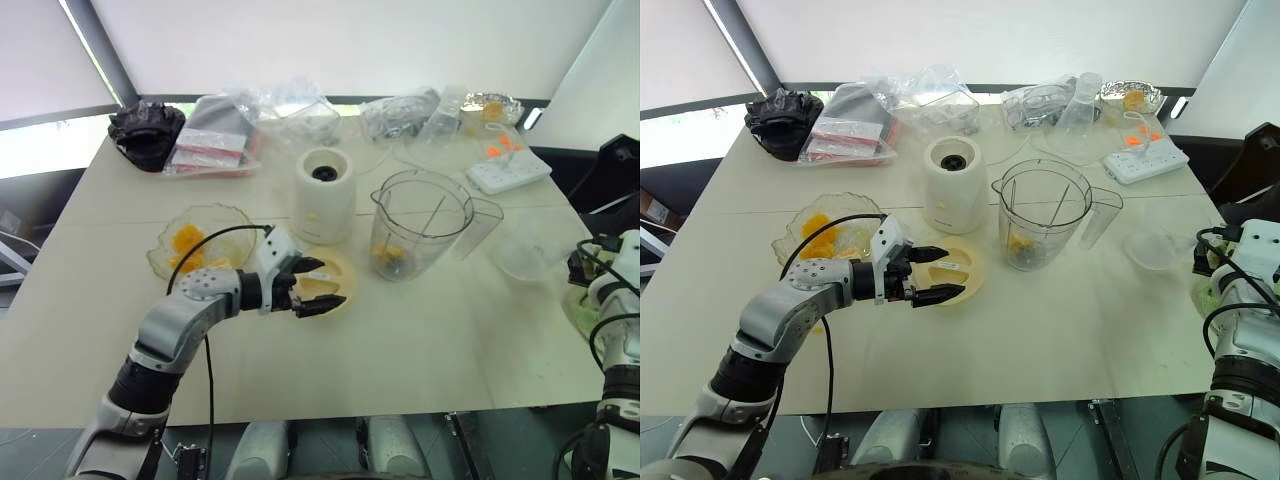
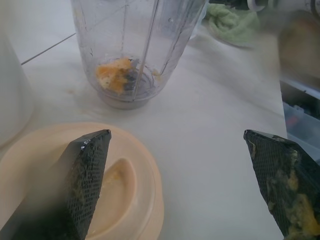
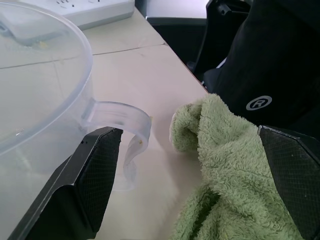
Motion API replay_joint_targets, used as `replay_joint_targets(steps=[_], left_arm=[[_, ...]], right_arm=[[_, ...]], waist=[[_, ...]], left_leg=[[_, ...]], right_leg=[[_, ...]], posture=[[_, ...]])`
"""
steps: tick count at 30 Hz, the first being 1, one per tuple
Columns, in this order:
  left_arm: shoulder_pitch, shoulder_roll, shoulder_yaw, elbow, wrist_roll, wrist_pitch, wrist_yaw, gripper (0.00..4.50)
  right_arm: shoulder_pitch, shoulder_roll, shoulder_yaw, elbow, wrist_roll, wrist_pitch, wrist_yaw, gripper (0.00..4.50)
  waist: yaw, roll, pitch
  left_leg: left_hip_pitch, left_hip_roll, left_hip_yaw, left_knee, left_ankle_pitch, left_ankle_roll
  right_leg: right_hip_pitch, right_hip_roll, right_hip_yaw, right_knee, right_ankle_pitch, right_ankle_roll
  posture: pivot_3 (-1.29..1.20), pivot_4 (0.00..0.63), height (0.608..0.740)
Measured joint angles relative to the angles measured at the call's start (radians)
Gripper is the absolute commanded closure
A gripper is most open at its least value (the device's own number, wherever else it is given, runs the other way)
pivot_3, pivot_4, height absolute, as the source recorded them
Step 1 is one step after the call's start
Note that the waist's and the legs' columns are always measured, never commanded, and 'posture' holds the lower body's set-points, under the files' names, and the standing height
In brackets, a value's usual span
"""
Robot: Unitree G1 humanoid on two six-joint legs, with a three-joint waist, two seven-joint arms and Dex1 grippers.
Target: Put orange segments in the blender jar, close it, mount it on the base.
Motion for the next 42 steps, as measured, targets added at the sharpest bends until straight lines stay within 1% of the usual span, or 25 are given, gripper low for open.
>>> replay_joint_targets(steps=[2, 3, 4, 5, 6, 8, 9, 17, 26, 30, 38, 42], left_arm=[[0.000, 0.001, 0.000, 0.000, 0.000, -0.001, -0.001, 0.00], [0.000, 0.001, 0.000, 0.000, 0.000, -0.001, -0.001, 0.00], [0.000, 0.001, 0.000, 0.000, 0.001, -0.001, -0.001, 0.00], [0.000, 0.001, -0.001, 0.000, 0.002, -0.002, -0.001, 0.00], [0.000, 0.001, -0.001, 0.000, 0.004, -0.003, -0.001, 0.00], [0.000, 0.001, -0.002, 0.000, 0.007, -0.004, -0.001, 0.00], [0.000, 0.002, -0.005, 0.000, 0.009, -0.005, -0.001, 0.00], [0.000, 0.034, -0.018, 0.002, 0.020, -0.031, -0.031, 0.00], [-0.002, 0.034, -0.021, 0.009, 0.021, -0.043, -0.034, 0.00], [-0.002, 0.034, -0.022, 0.010, 0.021, -0.044, -0.035, 0.00], [-0.002, 0.034, -0.023, 0.011, 0.021, -0.044, -0.034, 0.00], [-0.002, 0.034, -0.026, 0.011, 0.021, -0.045, -0.034, 0.00]], right_arm=[[-0.001, 0.001, 0.000, 0.005, 0.000, 0.000, 0.000, 0.83], [-0.002, 0.001, 0.000, 0.005, 0.000, -0.001, 0.001, 1.47], [-0.003, 0.002, 0.000, 0.005, 0.000, -0.001, 0.001, 1.79], [-0.005, 0.002, 0.000, 0.005, 0.000, -0.001, 0.001, 2.27], [-0.007, 0.002, 0.000, 0.005, 0.000, -0.001, 0.001, 2.91], [-0.009, 0.003, 0.000, 0.005, 0.000, -0.002, 0.002, 3.86], [-0.009, 0.003, 0.001, 0.005, 0.000, -0.003, 0.003, 4.46], [-0.016, 0.007, 0.000, 0.005, 0.000, -0.018, 0.011, 4.46], [0.010, 0.027, -0.003, -0.041, 0.003, -0.013, 0.011, 4.46], [0.054, 0.044, -0.013, -0.125, 0.014, 0.026, 0.010, 4.46], [0.168, 0.120, -0.018, -0.411, 0.045, 0.152, 0.007, 4.46], [0.200, 0.147, -0.019, -0.511, 0.061, 0.219, -0.002, 4.46]], waist=[[0.000, 0.000, 0.000], [0.000, 0.000, 0.000], [0.000, 0.000, 0.000], [0.000, 0.000, 0.000], [0.000, 0.000, 0.000], [0.001, 0.000, 0.000], [0.001, 0.000, 0.000], [0.000, 0.000, 0.000], [-0.002, 0.000, 0.000], [-0.002, 0.000, 0.000], [0.001, 0.000, 0.000], [0.001, 0.000, 0.000]], left_leg=[[0.000, 0.000, 0.000, 0.000, 0.000, 0.000], [0.000, 0.000, 0.000, 0.000, 0.000, 0.000], [0.000, 0.000, 0.000, 0.000, 0.000, 0.000], [0.000, 0.000, 0.000, 0.000, 0.000, 0.000], [0.000, 0.000, 0.000, 0.000, 0.000, 0.000], [0.000, 0.000, 0.000, 0.000, 0.000, 0.000], [0.000, 0.000, 0.000, 0.000, 0.000, 0.000], [0.000, 0.000, 0.000, 0.000, 0.000, 0.000], [0.000, 0.000, 0.000, 0.000, 0.000, 0.000], [0.000, 0.000, 0.000, -0.001, 0.000, 0.000], [0.000, 0.001, -0.001, -0.001, 0.000, 0.000], [0.000, 0.001, -0.001, -0.001, 0.000, 0.000]], right_leg=[[0.000, 0.000, 0.000, 0.000, 0.000, 0.000], [0.000, 0.000, 0.000, 0.000, 0.000, 0.000], [0.000, 0.000, 0.000, 0.000, 0.000, 0.000], [0.000, 0.000, 0.000, 0.000, 0.000, 0.000], [0.000, 0.000, 0.000, 0.000, 0.000, 0.000], [0.000, 0.000, 0.000, 0.000, 0.000, 0.000], [0.000, 0.000, 0.000, 0.000, 0.000, 0.000], [0.000, 0.000, 0.000, -0.001, 0.000, 0.000], [0.000, 0.000, 0.000, 0.000, 0.000, 0.000], [0.000, 0.000, 0.000, 0.000, 0.000, 0.000], [-0.001, 0.001, 0.001, 0.000, 0.000, 0.000], [-0.001, 0.001, 0.001, 0.000, 0.000, -0.001]], posture=[[0.00, 0.150, 0.740], [0.00, 0.150, 0.740], [0.00, 0.150, 0.740], [0.00, 0.150, 0.740], [0.00, 0.150, 0.740], [0.00, 0.150, 0.740], [0.00, 0.150, 0.740], [0.00, 0.150, 0.740], [0.00, 0.150, 0.740], [0.00, 0.150, 0.740], [0.00, 0.150, 0.740], [0.00, 0.150, 0.740]])
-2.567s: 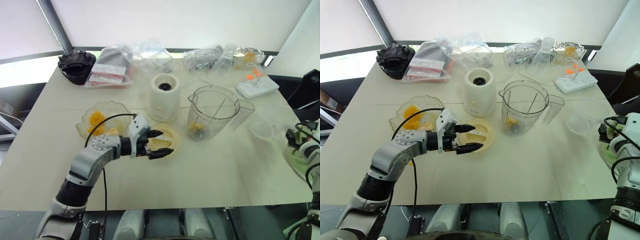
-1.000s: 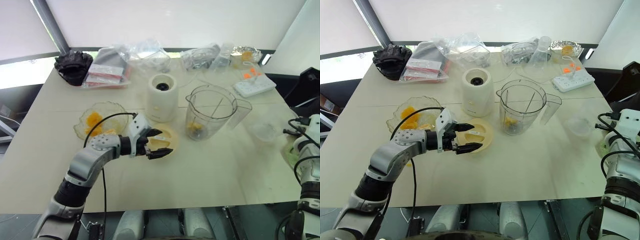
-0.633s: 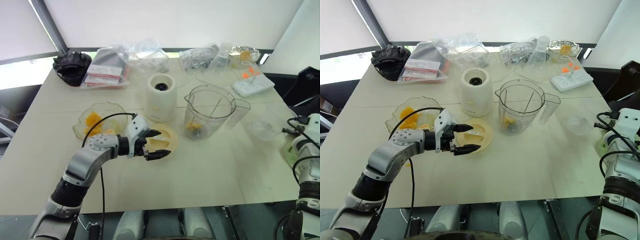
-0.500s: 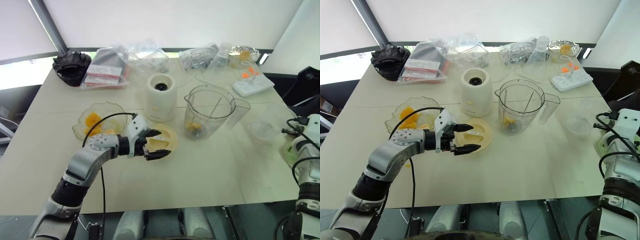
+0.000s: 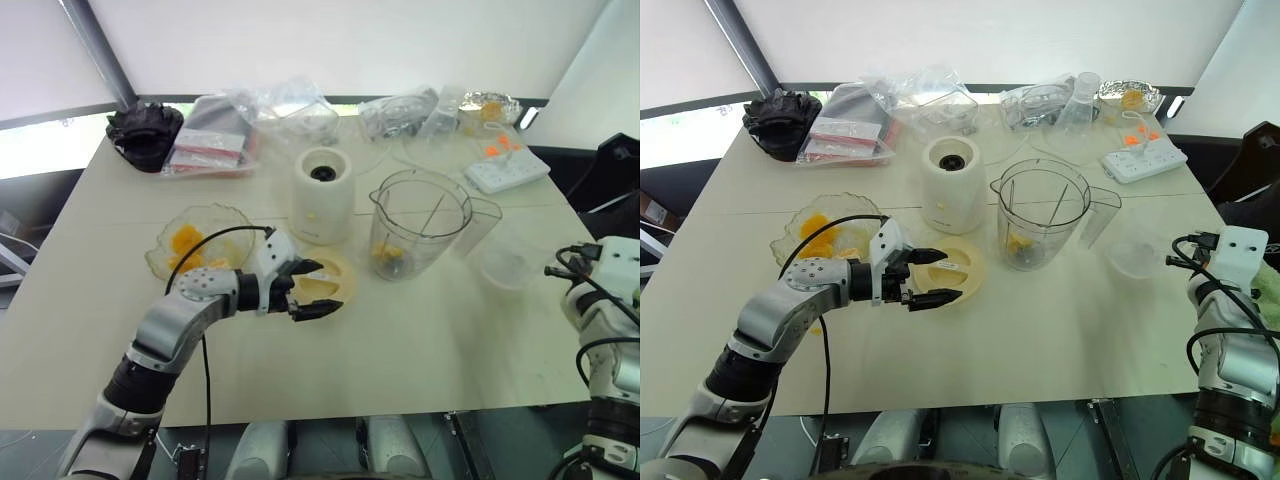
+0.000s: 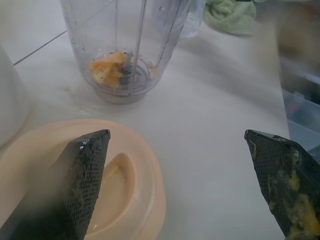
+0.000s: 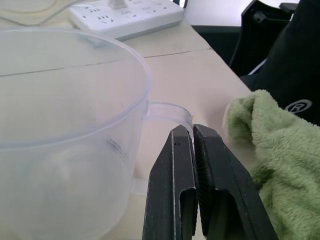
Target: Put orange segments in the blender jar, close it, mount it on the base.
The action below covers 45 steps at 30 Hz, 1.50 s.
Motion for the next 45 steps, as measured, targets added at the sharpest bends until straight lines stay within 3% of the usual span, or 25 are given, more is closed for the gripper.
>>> replay_joint_targets(steps=[9, 26, 29, 33, 45], left_arm=[[0.000, -0.002, -0.001, 0.000, 0.000, -0.002, 0.000, 0.00], [0.000, -0.003, -0.003, 0.000, 0.000, -0.006, -0.001, 0.00], [0.000, -0.003, -0.003, 0.001, 0.000, -0.006, 0.000, 0.00], [0.000, -0.007, -0.003, 0.001, 0.001, -0.006, 0.001, 0.00], [0.000, -0.018, -0.003, 0.010, 0.009, -0.006, 0.000, 0.00]], right_arm=[[0.059, 0.016, -0.006, -0.140, 0.019, 0.081, -0.006, 4.46], [0.124, 0.048, -0.013, -0.189, 0.019, 0.081, -0.002, 4.46], [0.137, 0.052, -0.014, -0.200, 0.024, 0.090, 0.008, 3.53], [0.146, 0.064, -0.013, -0.209, 0.031, 0.103, 0.013, 1.52], [0.127, 0.061, -0.014, -0.178, 0.024, 0.072, 0.016, 1.52]], waist=[[0.001, 0.000, 0.000], [0.000, 0.000, 0.000], [0.000, 0.000, 0.000], [0.001, 0.000, 0.000], [0.000, 0.000, 0.000]], left_leg=[[0.000, 0.000, 0.000, 0.000, 0.000, 0.000], [0.000, 0.000, 0.000, 0.000, 0.000, 0.000], [0.000, 0.000, 0.000, 0.000, 0.000, 0.000], [0.000, 0.000, 0.000, 0.000, 0.000, 0.000], [0.000, 0.000, 0.000, 0.000, 0.000, 0.000]], right_leg=[[0.000, 0.000, 0.000, 0.000, 0.000, 0.000], [0.000, 0.000, 0.000, 0.000, 0.000, -0.001], [0.000, 0.000, 0.000, 0.000, 0.000, -0.001], [0.000, 0.000, 0.000, 0.000, 0.000, -0.001], [0.000, 0.000, 0.000, 0.000, 0.000, -0.001]], posture=[[0.00, 0.150, 0.740], [0.00, 0.150, 0.740], [0.00, 0.150, 0.740], [0.00, 0.150, 0.740], [0.00, 0.150, 0.740]])
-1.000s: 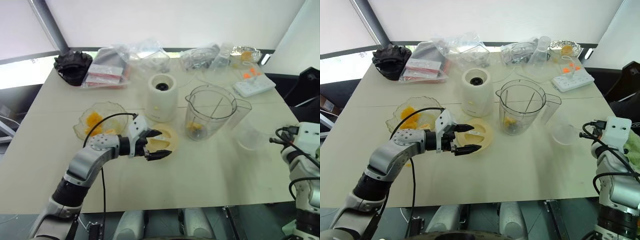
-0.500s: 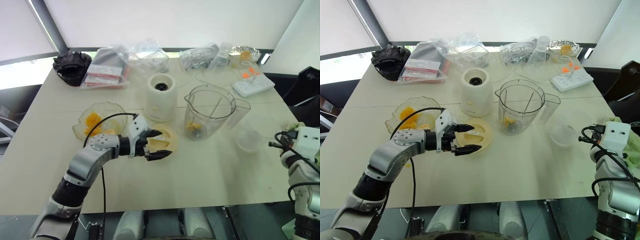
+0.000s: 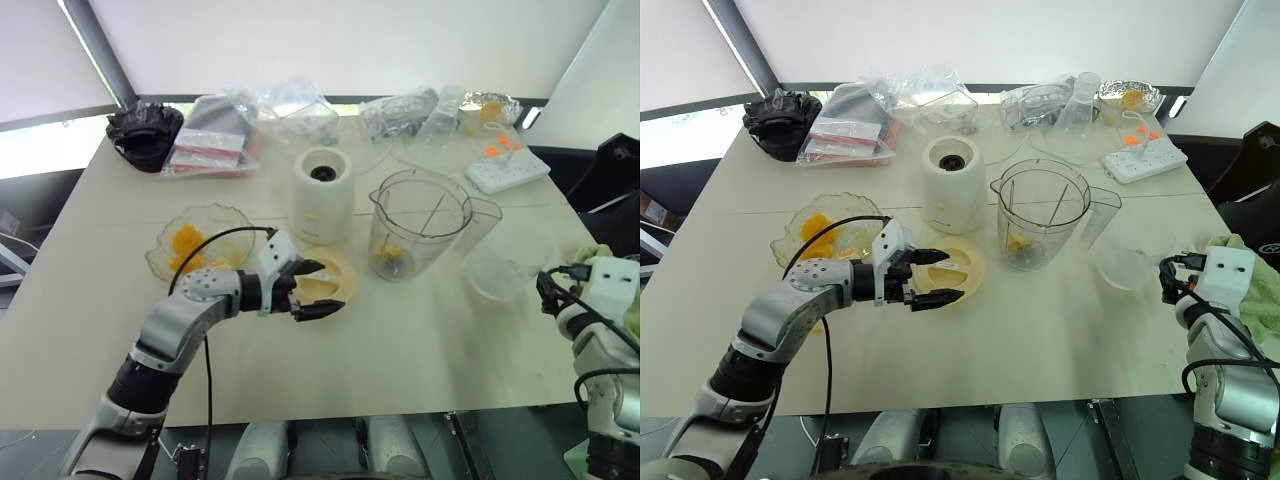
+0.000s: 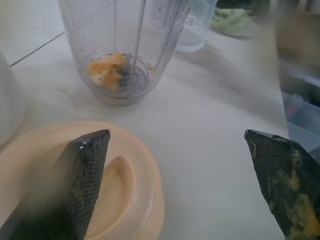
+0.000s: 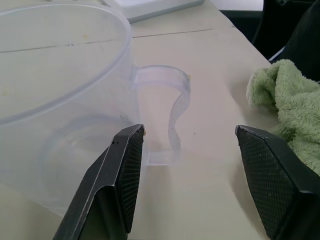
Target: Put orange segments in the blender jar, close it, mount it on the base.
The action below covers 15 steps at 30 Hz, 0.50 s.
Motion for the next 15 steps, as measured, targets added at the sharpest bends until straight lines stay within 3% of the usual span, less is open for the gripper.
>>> replay_joint_targets(steps=[15], left_arm=[[-0.001, 0.006, 0.000, 0.000, 0.011, -0.002, -0.006, 0.00]], right_arm=[[-0.094, -0.055, -0.006, 0.282, -0.028, -0.154, 0.035, 1.52]], waist=[[0.000, 0.000, 0.000]], left_leg=[[0.000, 0.000, 0.000, 0.000, 0.000, 0.000]], right_leg=[[0.000, 0.000, 0.000, 0.000, 0.000, 0.000]], posture=[[0.00, 0.150, 0.740]])
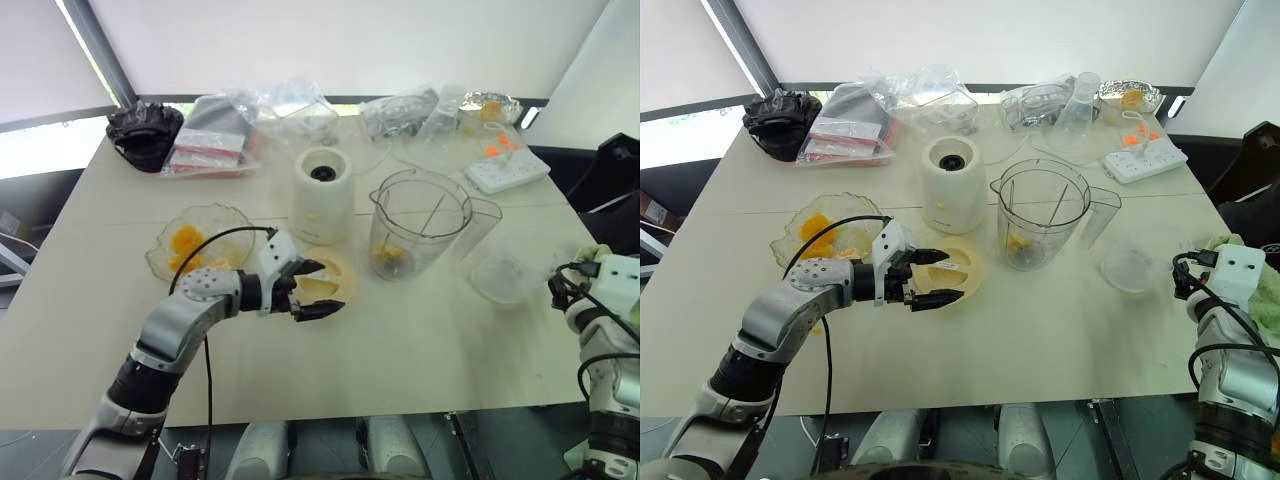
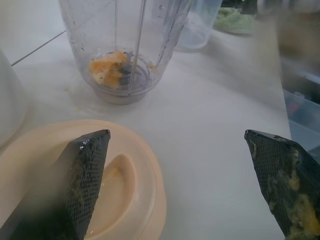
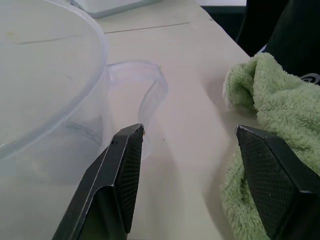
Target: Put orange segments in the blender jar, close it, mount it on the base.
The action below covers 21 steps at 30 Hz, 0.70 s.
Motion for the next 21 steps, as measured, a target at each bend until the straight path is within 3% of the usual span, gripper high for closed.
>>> replay_joint_targets(steps=[11, 21], left_arm=[[-0.001, 0.004, 0.000, 0.000, 0.001, 0.000, -0.001, 0.00], [-0.012, 0.005, 0.000, 0.000, 0.001, -0.001, -0.004, 0.00]], right_arm=[[0.015, 0.001, 0.000, -0.016, 0.005, 0.005, 0.035, 1.52], [0.140, 0.075, 0.002, -0.262, 0.037, 0.113, 0.017, 1.52]], waist=[[0.000, 0.000, 0.000], [0.000, 0.000, 0.000]], left_leg=[[0.000, 0.000, 0.000, 0.000, 0.000, 0.000], [0.000, 0.000, -0.001, 0.000, 0.000, 0.000]], right_leg=[[0.000, 0.000, 0.000, 0.000, 0.000, 0.000], [0.000, 0.000, 0.000, 0.000, 0.000, 0.000]], posture=[[0.00, 0.150, 0.740], [0.00, 0.150, 0.740]])
